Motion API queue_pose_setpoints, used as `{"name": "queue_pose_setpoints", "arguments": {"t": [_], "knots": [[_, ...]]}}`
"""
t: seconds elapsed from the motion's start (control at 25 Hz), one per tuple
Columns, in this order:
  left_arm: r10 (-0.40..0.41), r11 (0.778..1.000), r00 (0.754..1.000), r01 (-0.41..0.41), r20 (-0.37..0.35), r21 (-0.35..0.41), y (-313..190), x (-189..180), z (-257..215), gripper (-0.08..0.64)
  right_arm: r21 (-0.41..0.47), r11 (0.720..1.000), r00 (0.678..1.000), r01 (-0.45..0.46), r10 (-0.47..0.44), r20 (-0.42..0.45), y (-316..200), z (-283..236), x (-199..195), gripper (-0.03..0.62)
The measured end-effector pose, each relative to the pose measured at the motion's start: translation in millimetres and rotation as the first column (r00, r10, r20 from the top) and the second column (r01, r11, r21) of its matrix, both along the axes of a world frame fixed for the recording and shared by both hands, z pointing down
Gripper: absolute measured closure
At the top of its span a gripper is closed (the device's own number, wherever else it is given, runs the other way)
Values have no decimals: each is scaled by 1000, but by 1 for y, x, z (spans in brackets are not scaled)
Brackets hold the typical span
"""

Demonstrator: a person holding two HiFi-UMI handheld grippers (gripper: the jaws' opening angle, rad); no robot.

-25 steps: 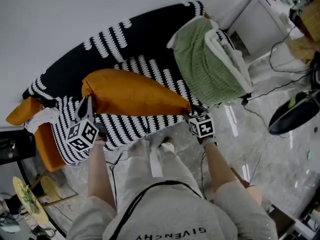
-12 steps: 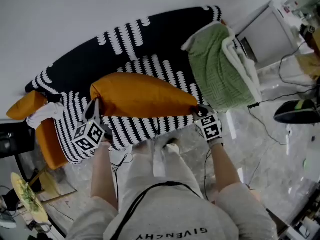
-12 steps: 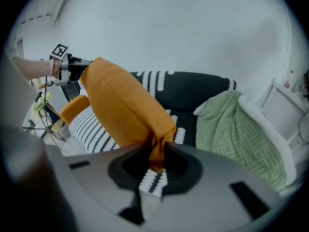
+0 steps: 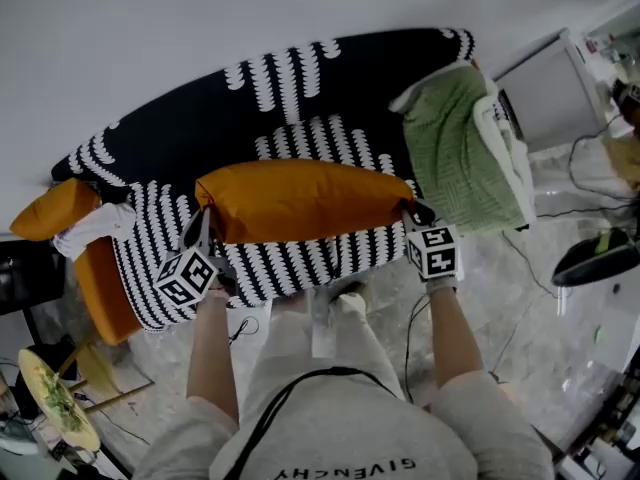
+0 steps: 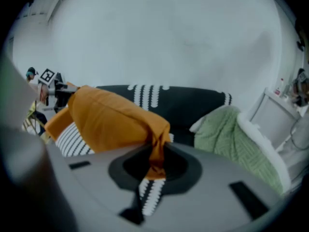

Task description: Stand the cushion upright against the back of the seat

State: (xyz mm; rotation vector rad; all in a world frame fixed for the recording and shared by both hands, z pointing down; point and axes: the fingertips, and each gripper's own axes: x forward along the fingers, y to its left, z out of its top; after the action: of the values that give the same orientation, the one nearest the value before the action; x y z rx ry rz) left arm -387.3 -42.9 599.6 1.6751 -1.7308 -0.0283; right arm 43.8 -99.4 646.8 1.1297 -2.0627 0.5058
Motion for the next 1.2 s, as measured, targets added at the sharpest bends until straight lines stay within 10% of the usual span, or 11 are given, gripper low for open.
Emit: {"name": "queue_pose_setpoints", "arguments": {"t": [0.6, 1.2], "knots": [[119, 993, 983, -120, -141, 1, -53, -19, 19, 515, 34, 970, 968, -242, 239, 76, -81, -30, -27, 541], [45, 997, 985, -53, -165, -46, -116, -10, 29, 515, -30, 977, 977, -209, 210, 43, -181, -18, -28, 541]]}}
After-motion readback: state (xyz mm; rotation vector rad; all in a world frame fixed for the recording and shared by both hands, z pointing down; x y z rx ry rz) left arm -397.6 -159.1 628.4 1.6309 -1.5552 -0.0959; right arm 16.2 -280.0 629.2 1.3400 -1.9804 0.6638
